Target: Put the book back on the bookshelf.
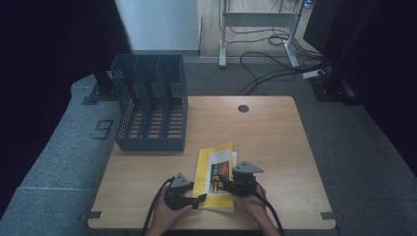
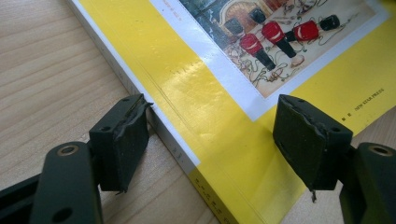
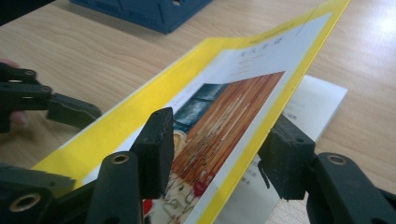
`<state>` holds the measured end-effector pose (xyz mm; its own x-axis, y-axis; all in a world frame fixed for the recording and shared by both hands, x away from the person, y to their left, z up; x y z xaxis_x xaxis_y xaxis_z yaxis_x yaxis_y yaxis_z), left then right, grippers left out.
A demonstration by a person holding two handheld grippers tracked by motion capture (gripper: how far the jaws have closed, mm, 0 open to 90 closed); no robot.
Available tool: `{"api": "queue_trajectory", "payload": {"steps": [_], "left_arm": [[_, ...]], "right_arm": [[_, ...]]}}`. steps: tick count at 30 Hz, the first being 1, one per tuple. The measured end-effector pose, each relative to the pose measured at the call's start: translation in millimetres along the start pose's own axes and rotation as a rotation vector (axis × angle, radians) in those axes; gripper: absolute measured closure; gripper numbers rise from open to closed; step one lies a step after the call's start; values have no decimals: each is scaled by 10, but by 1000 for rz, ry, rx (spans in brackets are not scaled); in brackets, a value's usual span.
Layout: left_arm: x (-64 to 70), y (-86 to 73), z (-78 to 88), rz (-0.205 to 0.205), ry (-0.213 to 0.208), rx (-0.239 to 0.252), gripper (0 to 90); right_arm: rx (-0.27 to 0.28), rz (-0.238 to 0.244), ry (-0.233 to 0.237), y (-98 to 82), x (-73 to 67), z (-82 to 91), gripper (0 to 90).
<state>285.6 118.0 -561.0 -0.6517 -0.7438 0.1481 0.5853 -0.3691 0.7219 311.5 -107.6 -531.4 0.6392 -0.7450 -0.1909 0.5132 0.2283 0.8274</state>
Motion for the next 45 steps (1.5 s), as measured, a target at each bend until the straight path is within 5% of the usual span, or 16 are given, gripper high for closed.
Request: {"api": "queue_trajectory", "payload": {"steps": [7, 12, 22, 45], "left_arm": [[2, 0, -1, 0, 2, 0, 264], [2, 0, -1, 0, 2, 0, 264], [2, 0, -1, -1, 2, 0, 264], [4, 7, -7, 4, 5, 1, 261]], "right_arm": [[-23, -56, 12, -40, 118, -63, 459], [-26, -119, 76, -101, 201, -125, 461], [6, -93, 41, -79, 207, -117, 567], [45, -107, 123, -23, 256, -100, 840]]}}
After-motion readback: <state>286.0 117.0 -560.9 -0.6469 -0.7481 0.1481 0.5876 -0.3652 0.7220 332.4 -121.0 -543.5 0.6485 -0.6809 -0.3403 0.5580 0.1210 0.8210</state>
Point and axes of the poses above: each handheld gripper's, and its own axes: z roughly backward along the jaws, y roughly out of its top, x roughly to its right, the point moved 2 cm from there along -z, roughly forward along the jaws, and after that the axes turned 7 degrees about y, right-handed, at the moved point
